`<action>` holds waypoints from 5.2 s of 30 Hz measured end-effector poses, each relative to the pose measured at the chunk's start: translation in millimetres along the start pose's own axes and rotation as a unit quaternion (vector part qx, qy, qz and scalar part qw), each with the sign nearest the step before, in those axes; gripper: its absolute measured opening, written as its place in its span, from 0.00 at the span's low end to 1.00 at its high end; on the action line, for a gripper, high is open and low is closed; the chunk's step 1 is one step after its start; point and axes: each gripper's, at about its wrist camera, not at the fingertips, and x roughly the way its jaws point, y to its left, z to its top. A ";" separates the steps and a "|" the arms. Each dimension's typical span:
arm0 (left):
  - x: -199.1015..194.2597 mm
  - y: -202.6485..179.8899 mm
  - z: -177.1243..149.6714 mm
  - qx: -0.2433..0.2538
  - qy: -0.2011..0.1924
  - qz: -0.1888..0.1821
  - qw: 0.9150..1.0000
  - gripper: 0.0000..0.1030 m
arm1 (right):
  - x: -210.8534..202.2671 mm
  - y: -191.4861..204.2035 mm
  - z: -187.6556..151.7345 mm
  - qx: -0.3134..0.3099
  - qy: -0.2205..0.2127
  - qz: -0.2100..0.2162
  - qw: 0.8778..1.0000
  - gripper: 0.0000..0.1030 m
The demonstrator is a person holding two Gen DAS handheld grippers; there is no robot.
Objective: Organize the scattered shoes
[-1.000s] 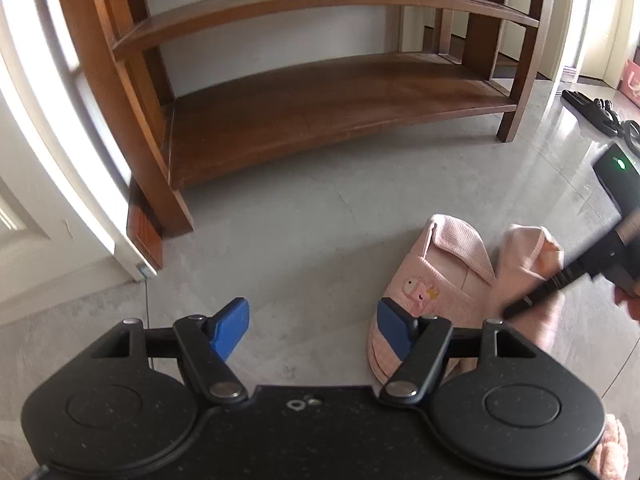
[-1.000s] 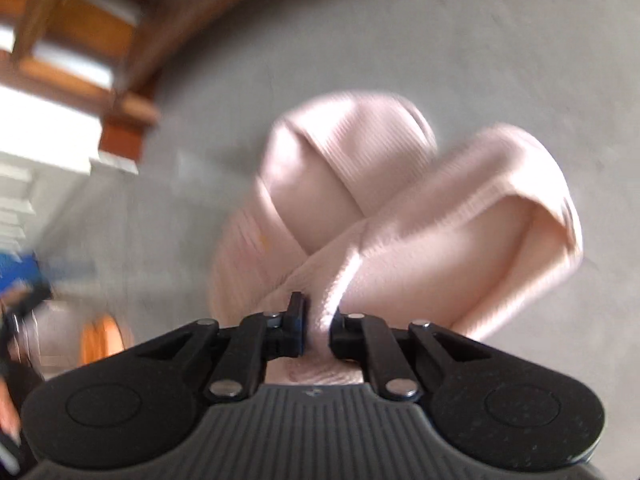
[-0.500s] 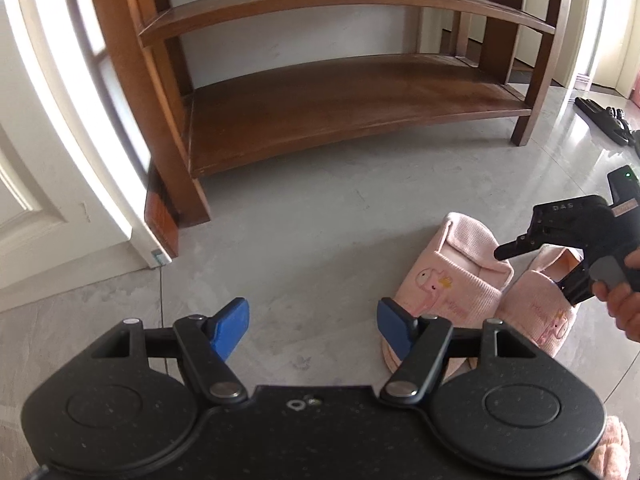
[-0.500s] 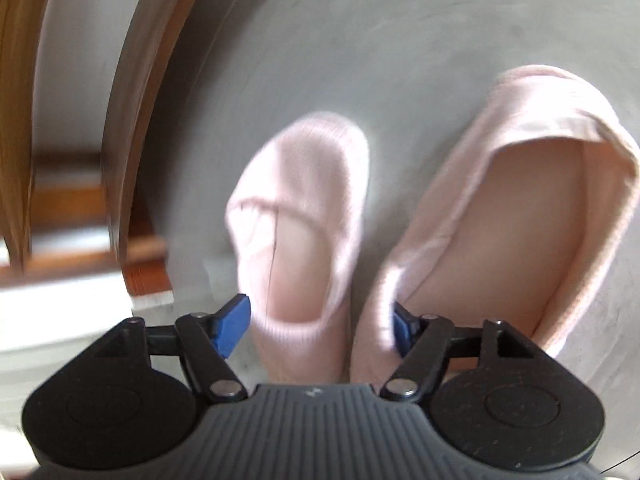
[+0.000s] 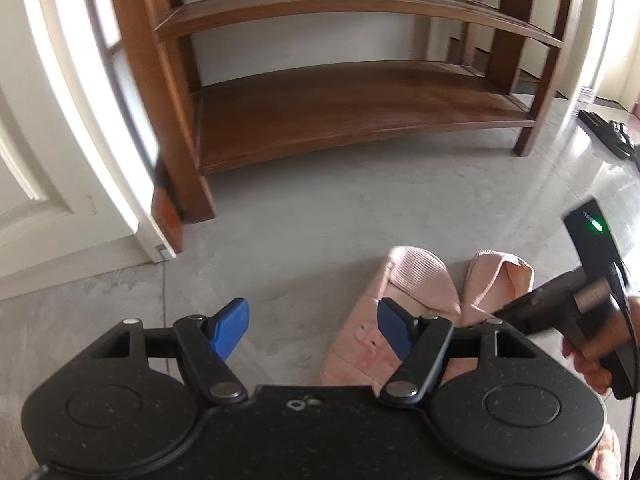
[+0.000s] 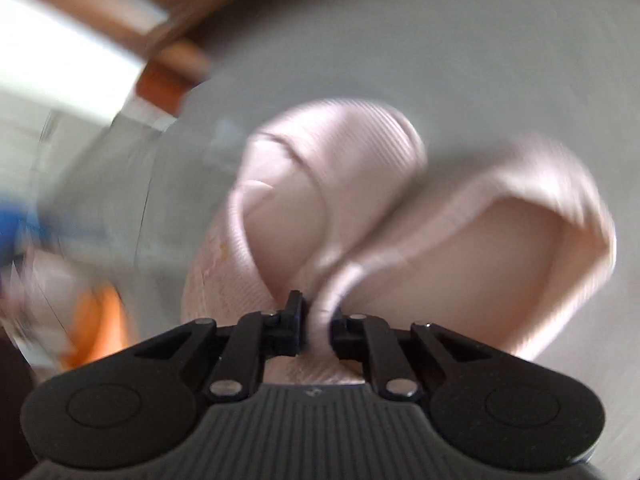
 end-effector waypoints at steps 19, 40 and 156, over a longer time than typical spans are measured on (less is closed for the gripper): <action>-4.9 16.6 1.0 -0.031 -0.002 0.001 1.000 0.69 | 34.3 9.1 2.1 0.201 0.052 0.104 0.973 0.40; -4.2 23.4 5.1 -0.053 -0.012 -0.009 0.998 0.69 | 83.5 62.6 23.3 0.178 0.083 0.090 0.976 0.15; -8.9 -60.5 102.8 0.033 -0.215 -0.041 0.975 0.79 | -123.6 107.3 294.0 -0.127 -0.287 0.100 0.944 0.81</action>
